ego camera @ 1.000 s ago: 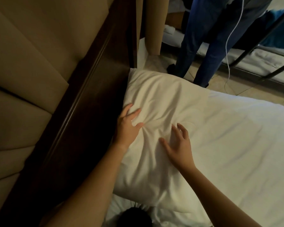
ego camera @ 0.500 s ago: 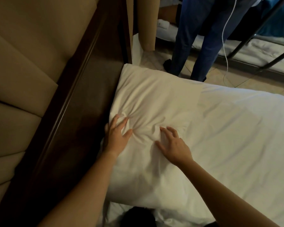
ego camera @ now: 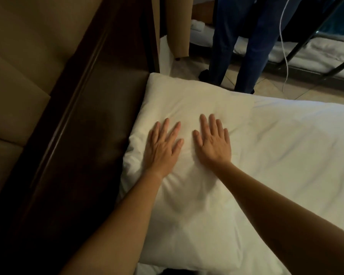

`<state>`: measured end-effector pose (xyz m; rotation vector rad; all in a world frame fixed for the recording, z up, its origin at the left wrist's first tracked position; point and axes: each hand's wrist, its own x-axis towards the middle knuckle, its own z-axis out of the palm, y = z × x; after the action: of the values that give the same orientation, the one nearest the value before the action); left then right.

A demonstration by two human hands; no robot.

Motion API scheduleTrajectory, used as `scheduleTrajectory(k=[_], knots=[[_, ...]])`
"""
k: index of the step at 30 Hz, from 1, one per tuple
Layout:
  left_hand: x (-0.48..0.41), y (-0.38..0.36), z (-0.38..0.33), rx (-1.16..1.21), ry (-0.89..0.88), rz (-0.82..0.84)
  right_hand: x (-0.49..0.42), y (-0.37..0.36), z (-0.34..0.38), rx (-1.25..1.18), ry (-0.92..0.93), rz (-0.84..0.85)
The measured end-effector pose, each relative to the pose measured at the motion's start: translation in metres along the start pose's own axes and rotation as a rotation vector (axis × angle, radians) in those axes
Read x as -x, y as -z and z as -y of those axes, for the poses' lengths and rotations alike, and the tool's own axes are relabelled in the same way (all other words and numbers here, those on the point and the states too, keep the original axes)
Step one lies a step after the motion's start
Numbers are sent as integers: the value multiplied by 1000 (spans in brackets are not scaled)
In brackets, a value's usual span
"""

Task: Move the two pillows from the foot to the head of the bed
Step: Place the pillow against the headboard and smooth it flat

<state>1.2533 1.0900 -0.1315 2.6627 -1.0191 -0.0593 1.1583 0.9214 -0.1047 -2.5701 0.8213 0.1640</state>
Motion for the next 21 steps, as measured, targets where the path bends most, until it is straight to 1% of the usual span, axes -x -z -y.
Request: scheduleTrajectory(k=[4, 11, 12, 14, 16, 17, 18, 20, 21], knots=[[13, -10, 12, -44, 23, -36, 7, -7, -29, 68, 33, 13], [16, -5, 25, -6, 70, -14, 11, 3, -69, 39, -144, 95], [15, -3, 26, -4, 78, -5, 10, 6, -75, 23, -195, 111], [15, 4, 29, -7, 104, 15, 10, 12, -86, -34, -358, 126], [17, 15, 27, 18, 176, 15, 17, 17, -90, -79, -478, 86], [21, 22, 24, 39, 229, -6, 24, 17, -88, -68, -470, 35], [26, 30, 18, 57, 269, -39, 33, 15, -82, -46, -417, -36], [46, 42, 4, 85, 245, -109, 56, 8, -59, -14, -231, -149], [58, 45, -2, 101, 201, -130, 71, 1, -43, -14, -141, -158]])
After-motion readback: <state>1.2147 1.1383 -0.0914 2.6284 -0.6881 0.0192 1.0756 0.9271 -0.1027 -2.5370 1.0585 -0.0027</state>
